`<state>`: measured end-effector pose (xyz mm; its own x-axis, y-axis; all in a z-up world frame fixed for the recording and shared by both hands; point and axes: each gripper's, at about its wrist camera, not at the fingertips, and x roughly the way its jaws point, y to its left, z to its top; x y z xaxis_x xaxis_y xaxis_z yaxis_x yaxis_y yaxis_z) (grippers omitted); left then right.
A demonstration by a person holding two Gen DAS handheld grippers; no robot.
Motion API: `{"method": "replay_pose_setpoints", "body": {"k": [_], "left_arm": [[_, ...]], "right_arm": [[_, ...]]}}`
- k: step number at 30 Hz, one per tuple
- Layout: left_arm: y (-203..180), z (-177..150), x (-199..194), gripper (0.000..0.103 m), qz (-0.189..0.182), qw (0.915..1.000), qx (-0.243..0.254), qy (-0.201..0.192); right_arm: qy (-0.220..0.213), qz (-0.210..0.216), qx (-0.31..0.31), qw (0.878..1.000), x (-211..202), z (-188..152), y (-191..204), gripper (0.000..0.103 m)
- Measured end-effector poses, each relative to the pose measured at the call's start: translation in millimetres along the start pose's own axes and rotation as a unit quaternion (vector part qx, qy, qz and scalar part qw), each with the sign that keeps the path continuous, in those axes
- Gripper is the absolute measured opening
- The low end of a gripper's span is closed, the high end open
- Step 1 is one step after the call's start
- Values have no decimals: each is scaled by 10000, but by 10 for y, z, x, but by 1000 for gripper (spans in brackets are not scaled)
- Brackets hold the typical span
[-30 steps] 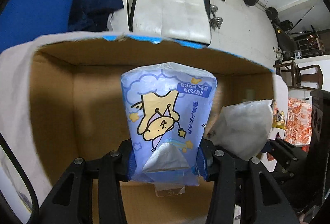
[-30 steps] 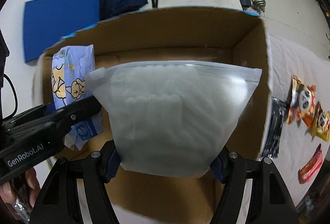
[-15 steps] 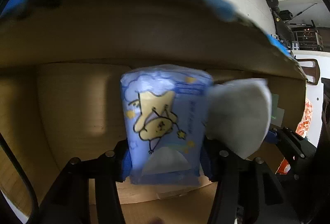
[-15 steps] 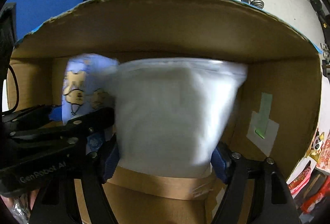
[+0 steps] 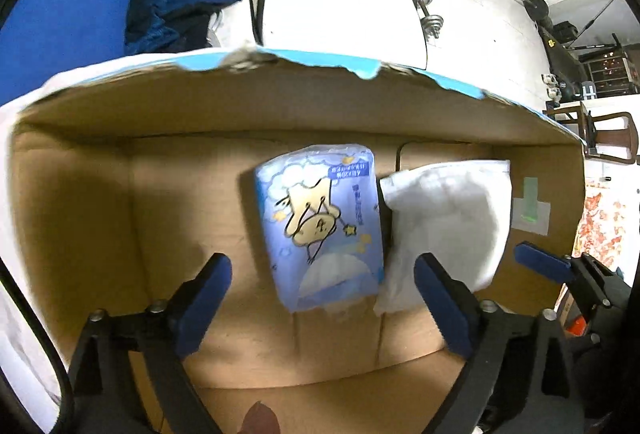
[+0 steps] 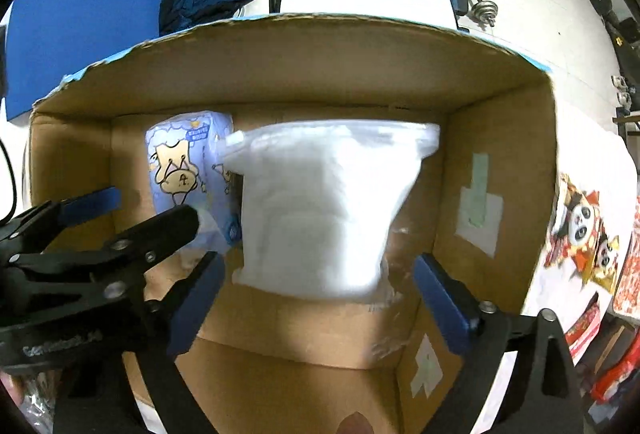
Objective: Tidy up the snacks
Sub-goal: 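Carry both packs into the cardboard box and open both tools, then lift both tools out of the box toward the remaining snacks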
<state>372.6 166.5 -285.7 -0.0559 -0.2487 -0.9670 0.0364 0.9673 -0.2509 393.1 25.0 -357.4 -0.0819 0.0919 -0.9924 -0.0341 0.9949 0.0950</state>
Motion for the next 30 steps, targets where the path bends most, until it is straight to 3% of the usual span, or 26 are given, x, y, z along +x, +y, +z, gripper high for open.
{"method": "replay_pose_setpoints", "body": {"k": [2,14,30], "left_arm": [[-5,-149,-104,100,115,9998,8,-153],[236,-794,-563,100,712,9906,55,-1164],[-26,-1578,-1231,100,1008,9757,259,-1926]], "right_arm": [[-57,2,50,10000,-54,-68,2,103],[-767,-154,168,9968,-614,-846,121,103],[-1521,-105,110,9882,-1374,-1865,234,103]]}}
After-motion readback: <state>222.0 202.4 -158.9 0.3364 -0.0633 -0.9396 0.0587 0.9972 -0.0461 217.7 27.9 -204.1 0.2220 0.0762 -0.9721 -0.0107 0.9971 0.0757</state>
